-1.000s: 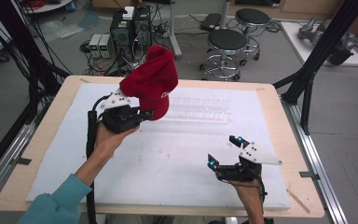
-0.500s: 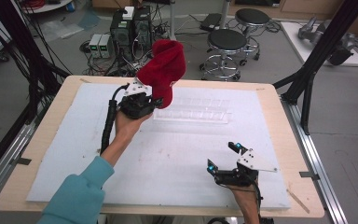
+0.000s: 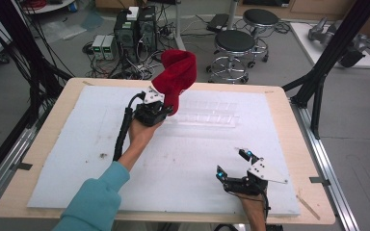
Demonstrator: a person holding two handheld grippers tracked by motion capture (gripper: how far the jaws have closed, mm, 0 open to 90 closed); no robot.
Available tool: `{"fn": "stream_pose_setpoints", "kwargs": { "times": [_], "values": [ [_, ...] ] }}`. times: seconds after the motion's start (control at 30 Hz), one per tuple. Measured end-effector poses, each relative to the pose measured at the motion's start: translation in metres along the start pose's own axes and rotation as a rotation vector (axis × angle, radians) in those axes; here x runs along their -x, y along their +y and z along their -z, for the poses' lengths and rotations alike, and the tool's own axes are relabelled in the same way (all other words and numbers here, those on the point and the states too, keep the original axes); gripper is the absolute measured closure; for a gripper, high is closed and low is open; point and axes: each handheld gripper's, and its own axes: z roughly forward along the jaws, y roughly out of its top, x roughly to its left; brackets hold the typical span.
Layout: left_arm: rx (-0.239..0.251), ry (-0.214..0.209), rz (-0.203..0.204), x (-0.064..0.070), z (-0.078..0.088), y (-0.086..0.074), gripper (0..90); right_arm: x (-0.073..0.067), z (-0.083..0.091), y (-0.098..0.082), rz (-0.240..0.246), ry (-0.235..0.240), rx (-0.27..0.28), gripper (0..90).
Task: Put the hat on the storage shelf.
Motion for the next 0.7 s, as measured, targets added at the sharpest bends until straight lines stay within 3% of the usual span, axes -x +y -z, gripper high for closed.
{"fn": "stream_pose_setpoints", "kwargs": {
  "times": [0.43, 0.53, 0.7],
  "values": [
    [-0.034, 0.038, -0.018, 0.009, -0.013, -0.005, 85.2, 0.005, -0.004, -0.003, 0.007, -0.044, 0.028, 0.4],
    [-0.058, 0.042, 0.000, 0.008, -0.019, -0.009, 85.1, 0.005, -0.004, -0.003, 0.005, -0.049, 0.029, 0.4],
    [-0.042, 0.056, 0.023, 0.009, -0.025, -0.020, 85.1, 0.004, -0.003, -0.004, 0.010, -0.060, 0.049, 0.4]
  ]
}}
